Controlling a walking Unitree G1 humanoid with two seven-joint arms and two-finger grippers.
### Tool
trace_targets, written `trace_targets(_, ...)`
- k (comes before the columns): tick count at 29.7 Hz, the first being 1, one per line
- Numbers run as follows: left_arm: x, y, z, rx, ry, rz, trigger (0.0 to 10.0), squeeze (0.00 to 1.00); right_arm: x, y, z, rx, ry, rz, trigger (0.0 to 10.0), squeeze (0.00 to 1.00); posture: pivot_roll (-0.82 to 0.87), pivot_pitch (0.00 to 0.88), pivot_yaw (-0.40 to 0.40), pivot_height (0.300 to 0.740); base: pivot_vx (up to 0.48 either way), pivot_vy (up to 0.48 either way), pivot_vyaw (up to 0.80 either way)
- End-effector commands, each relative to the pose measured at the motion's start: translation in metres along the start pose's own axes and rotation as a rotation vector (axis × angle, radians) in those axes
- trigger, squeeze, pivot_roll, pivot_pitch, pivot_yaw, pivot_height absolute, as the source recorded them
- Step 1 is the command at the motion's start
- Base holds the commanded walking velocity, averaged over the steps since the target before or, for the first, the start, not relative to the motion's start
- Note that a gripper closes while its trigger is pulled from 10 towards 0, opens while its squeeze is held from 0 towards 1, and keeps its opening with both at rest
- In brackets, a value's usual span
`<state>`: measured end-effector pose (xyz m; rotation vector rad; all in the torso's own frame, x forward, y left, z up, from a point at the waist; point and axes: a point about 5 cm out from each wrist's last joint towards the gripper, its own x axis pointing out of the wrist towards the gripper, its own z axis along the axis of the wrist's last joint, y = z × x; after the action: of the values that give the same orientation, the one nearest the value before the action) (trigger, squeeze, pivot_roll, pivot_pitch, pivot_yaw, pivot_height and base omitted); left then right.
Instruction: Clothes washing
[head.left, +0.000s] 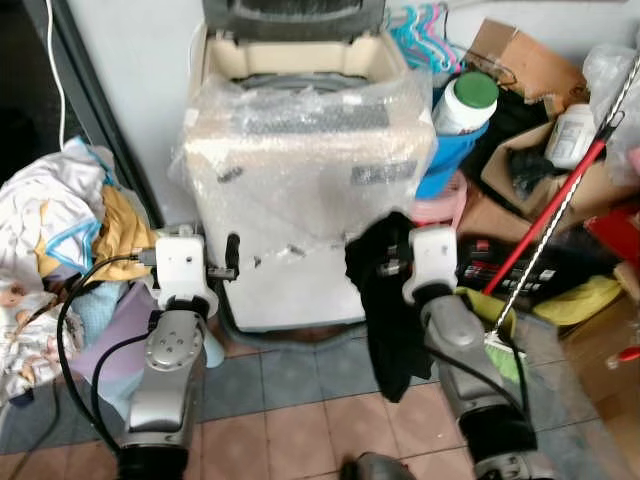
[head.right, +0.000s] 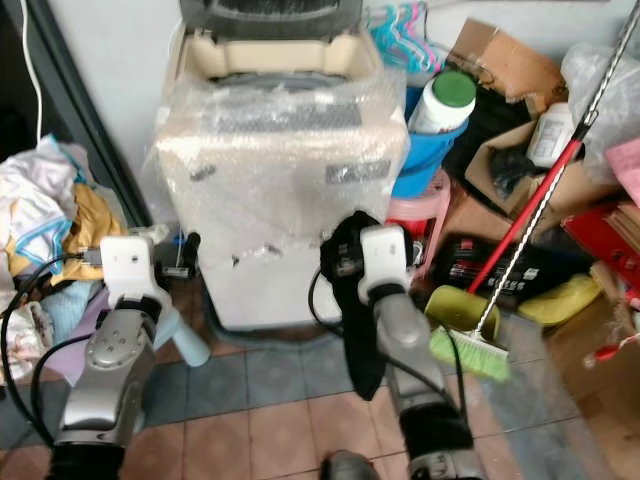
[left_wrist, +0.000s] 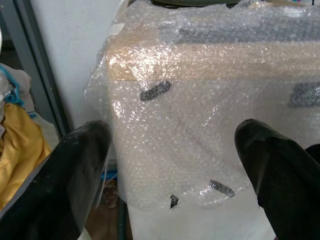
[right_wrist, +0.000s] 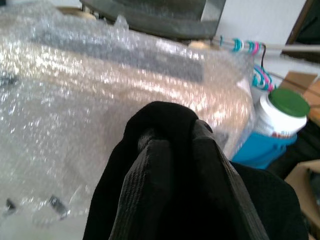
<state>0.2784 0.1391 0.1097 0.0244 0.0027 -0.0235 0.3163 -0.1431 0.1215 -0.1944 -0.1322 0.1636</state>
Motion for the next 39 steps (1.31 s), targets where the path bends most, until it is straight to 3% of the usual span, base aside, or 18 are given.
trace_targets(1,-0.001,0.01,-0.002,0.018,0.011,0.026,10.0,0.0,0.01,0.01,0.022,0.0,-0.104,0.049,10.0,0.0,-0.02,0.0,0.008,0.74,0.307,0.0,0.0)
trace_targets(4,-0.001,0.011,-0.003,0.018,0.013,0.03,10.0,0.0,0.016,0.013,0.037,-0.043,-0.164,0.125,10.0,0.0,-0.02,0.0,0.009,0.74,0.31,0.0,0.0)
trace_targets(11,-0.001,0.011,-0.003,0.025,0.018,0.034,10.0,0.0,0.034,0.01,0.068,-0.046,-0.256,0.188,10.0,0.0,-0.02,0.0,0.009,0.74,0.314,0.0,0.0)
trace_targets(14,0.0,0.011,-0.004,0.027,0.018,0.033,10.0,0.0,0.049,0.008,0.101,-0.064,-0.353,0.245,10.0,0.0,-0.02,0.0,0.008,0.74,0.316,0.0,0.0)
trace_targets(15,0.0,0.011,-0.004,0.027,0.018,0.033,10.0,0.0,0.049,0.008,0.101,-0.064,-0.353,0.245,10.0,0.0,-0.02,0.0,0.008,0.74,0.315,0.0,0.0)
trace_targets(17,0.001,0.009,-0.004,0.025,0.018,0.03,10.0,0.0,0.064,0.005,0.137,-0.146,-0.456,0.303,10.0,0.0,-0.02,0.0,0.005,0.74,0.321,0.0,0.0)
trace_targets(23,0.002,0.007,-0.003,0.017,0.016,0.036,10.0,0.0,0.076,0.007,0.166,-0.198,-0.529,0.369,10.0,0.0,-0.02,0.0,-0.001,0.74,0.319,0.0,0.0)
trace_targets(32,0.002,0.009,-0.004,-0.001,0.024,0.057,10.0,0.0,0.081,0.022,0.175,-0.234,-0.576,0.449,10.0,0.0,-0.01,0.0,-0.006,0.74,0.432,0.056,0.0)
trace_targets(39,0.003,0.008,-0.004,0.004,0.018,0.056,10.0,0.0,0.081,0.027,0.167,-0.231,-0.571,0.449,10.0,0.0,-0.01,0.0,-0.008,0.74,0.389,0.28,0.73)
